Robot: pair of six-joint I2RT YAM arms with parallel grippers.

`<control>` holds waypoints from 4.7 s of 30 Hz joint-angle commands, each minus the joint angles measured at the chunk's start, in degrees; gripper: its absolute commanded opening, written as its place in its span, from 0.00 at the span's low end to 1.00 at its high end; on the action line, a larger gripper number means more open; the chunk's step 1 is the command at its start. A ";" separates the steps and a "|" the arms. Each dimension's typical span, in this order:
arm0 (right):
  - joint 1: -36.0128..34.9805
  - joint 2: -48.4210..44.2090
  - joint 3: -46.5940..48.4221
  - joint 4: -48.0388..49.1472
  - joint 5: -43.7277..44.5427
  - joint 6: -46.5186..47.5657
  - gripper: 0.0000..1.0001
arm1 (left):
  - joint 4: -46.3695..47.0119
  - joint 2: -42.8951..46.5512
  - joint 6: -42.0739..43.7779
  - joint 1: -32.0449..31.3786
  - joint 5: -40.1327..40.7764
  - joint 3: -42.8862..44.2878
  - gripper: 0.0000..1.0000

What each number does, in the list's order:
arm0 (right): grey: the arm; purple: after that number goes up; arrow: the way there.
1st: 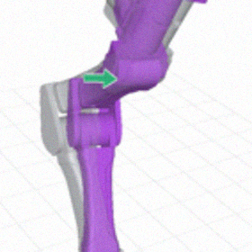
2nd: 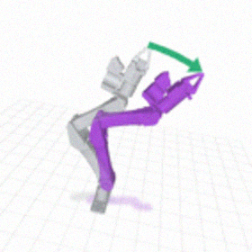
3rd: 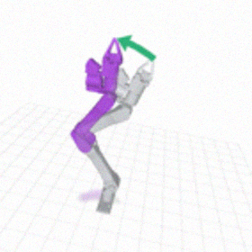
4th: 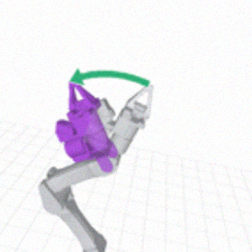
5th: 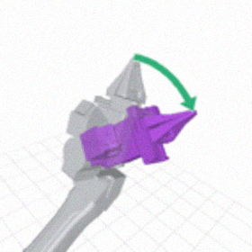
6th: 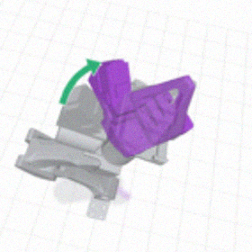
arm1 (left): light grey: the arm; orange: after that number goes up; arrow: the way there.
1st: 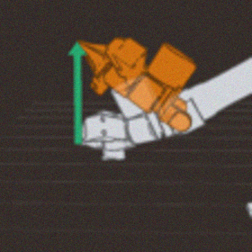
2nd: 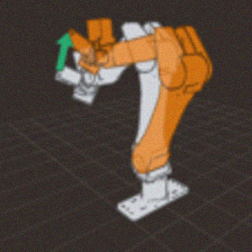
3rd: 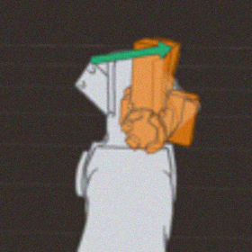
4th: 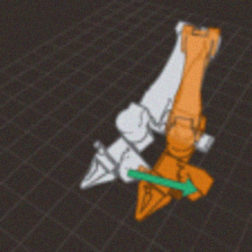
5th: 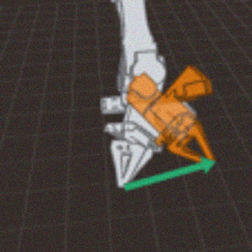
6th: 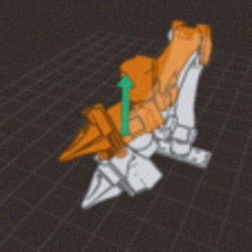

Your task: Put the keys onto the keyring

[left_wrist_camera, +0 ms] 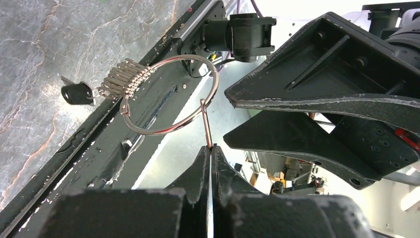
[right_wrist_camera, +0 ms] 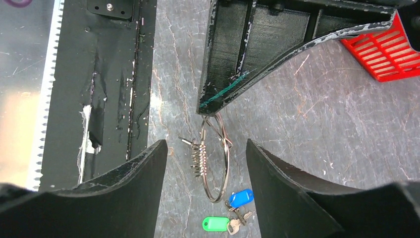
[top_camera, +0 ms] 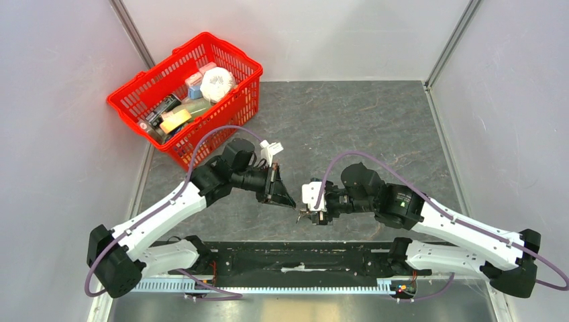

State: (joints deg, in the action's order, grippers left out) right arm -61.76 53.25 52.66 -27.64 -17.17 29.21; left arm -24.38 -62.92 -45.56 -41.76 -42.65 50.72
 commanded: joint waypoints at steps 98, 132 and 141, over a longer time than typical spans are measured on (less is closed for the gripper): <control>-0.29 3.26 13.38 21.84 -20.42 -67.69 0.00 | 52.70 26.34 3.80 -0.25 -5.39 -11.08 0.57; -0.30 12.20 9.73 55.45 -37.30 -83.70 0.00 | 82.65 24.30 -12.90 -0.34 -8.33 -13.32 0.55; -0.25 13.84 9.96 56.72 -37.58 -83.97 0.00 | 85.20 23.78 -15.47 -0.43 -8.54 -11.95 0.54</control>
State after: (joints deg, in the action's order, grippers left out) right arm -61.76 66.78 62.26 24.97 -54.04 -54.08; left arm 57.43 -39.29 -58.15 -41.89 -51.35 36.12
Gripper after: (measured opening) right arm 0.141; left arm 0.545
